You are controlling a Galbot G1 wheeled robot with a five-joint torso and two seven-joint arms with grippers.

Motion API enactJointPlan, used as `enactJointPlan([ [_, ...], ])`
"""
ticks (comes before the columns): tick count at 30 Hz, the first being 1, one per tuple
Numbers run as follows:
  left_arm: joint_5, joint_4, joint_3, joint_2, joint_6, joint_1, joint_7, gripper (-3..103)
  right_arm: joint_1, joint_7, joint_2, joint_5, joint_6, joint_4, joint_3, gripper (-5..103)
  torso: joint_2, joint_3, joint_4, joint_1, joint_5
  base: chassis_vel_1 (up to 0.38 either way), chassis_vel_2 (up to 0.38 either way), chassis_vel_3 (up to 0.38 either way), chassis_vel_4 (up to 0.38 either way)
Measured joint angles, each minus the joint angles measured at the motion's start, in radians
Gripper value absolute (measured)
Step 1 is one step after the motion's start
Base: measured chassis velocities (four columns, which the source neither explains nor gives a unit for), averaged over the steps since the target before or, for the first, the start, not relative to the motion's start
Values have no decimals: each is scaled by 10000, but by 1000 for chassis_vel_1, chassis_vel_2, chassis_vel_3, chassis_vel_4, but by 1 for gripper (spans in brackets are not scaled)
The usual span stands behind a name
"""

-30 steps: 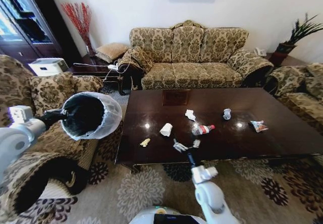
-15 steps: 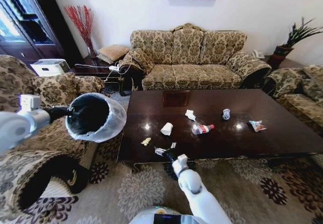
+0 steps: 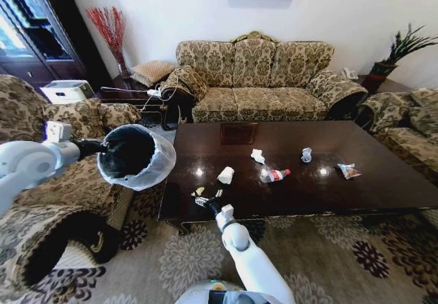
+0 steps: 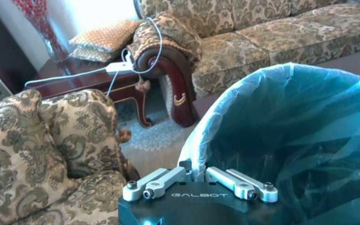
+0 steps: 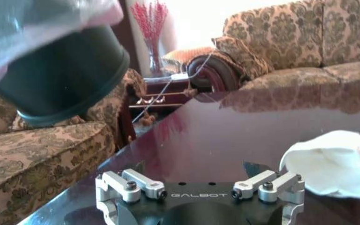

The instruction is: Move to the front of the table and place the trash on the table into the trash bin.

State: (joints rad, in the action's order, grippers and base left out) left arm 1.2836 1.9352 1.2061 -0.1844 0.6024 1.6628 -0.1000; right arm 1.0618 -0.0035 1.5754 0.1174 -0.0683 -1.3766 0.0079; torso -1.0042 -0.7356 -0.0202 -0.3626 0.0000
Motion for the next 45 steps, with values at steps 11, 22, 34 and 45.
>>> enactJointPlan([
  [11, 31, 220, -63, -63, -161, -33, -94, 0, -168, -203, 325, -68, -38, 1017, 48, 86, 0, 0, -1, 2, 0, 0, 0, 0, 0],
  [22, 12, 121, -89, -223, -542, 2, -207, 0, -215, -363, 370, -351, -155, 1301, 154, 47, -1, 1, -2, 3, 2, 0, 0, 0, 0],
  [34, 0, 83, -164, -199, -640, -57, -170, 0, -340, -333, 344, -352, -174, 1470, 271, 4, -1, 1, -1, 2, 1, 0, 0, 0, 0],
  [45, -8, -11, -187, -96, -682, -90, -146, 0, -251, -435, 336, -99, -267, 1058, 235, 0, -1, 0, -1, 2, 1, 0, 0, 0, 0],
])
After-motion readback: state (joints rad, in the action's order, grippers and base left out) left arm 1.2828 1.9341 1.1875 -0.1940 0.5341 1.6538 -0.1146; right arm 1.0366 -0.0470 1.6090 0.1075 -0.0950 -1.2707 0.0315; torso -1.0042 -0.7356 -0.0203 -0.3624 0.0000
